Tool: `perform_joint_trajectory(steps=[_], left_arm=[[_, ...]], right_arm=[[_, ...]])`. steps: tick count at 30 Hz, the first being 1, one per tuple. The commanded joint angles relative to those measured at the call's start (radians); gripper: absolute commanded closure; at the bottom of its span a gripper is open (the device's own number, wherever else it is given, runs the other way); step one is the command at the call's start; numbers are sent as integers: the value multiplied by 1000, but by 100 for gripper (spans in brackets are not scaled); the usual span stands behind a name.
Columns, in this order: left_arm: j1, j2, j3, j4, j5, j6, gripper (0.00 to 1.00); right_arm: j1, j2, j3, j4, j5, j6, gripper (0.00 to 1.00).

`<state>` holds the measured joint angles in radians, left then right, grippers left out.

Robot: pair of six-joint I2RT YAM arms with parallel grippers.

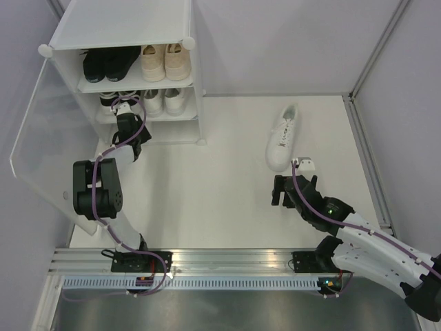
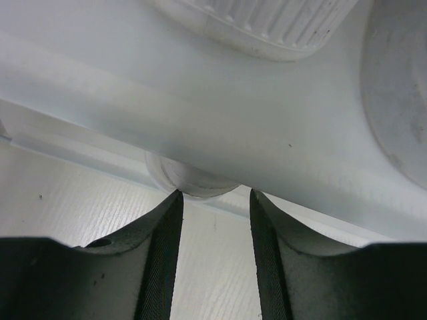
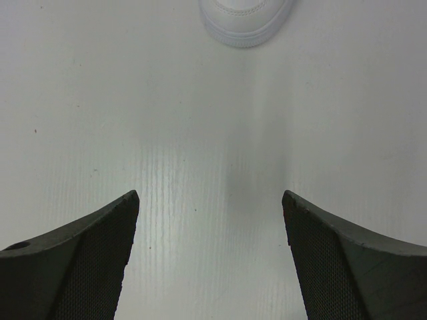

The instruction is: Place and organize the shoes in the shoe cabinet

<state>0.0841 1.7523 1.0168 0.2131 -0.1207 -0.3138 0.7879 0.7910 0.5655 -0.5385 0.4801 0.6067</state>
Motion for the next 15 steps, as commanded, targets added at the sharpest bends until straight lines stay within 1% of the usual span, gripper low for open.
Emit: perform_joint_trajectory(steps=[1,3,4,7,11,14,15], left_arm=[[9,39,40,117,55,-4,50],[8,44,42,121,69,-2,50],[9,46,42,129,72,-4,48],[8,39,45,149,87,4,46],[9,26,37,158,82,2,45],[9,-14,-1,147,89,-22,44],[9,-55,-17,131,84,-36,43]], right_arm=[[-3,-6,47,-15,32,16,9],[-3,-6,48,-18,32,21,9],[-3,-3,48,-18,34,22,9],[-3,7,47,-14,35,27,9],[-3,23,48,-9,35,28,9],[-4,36,59,-11,48,30,9],[-3,40,74,-11,54,25,9]])
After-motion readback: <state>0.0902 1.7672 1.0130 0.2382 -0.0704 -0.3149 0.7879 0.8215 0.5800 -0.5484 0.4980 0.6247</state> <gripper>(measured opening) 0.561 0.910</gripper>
